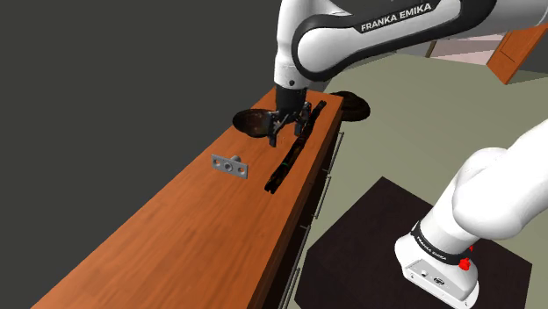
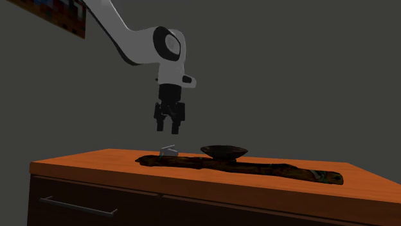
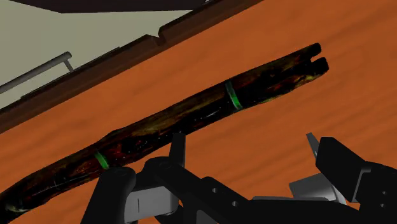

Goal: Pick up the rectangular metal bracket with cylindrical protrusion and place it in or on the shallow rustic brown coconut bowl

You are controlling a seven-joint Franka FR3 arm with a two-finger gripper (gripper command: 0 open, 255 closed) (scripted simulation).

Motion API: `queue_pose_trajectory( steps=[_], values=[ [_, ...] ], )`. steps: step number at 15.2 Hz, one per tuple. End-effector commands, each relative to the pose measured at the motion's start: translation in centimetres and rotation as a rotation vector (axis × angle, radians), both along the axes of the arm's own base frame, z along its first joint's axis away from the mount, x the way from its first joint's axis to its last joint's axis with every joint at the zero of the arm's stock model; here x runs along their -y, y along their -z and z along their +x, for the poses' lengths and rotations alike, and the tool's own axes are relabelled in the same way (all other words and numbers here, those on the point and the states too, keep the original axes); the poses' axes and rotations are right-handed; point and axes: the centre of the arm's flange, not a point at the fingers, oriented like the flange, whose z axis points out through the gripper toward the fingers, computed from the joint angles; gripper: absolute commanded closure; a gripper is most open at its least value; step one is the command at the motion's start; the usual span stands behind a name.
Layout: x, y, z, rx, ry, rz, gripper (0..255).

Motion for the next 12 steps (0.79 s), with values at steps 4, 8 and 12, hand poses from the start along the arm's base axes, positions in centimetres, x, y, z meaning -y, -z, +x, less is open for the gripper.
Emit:
queue_pose_trajectory(
  steps=[4, 8, 12],
  values=[
    [-4.9, 2.2, 3.7, 0.027, -0.007, -0.012, 0],
    [-8.8, 3.9, 6.7, 0.048, -0.013, -0.023, 0],
    [-12.3, 5.4, 9.4, 0.067, -0.018, -0.033, 0]
  ],
)
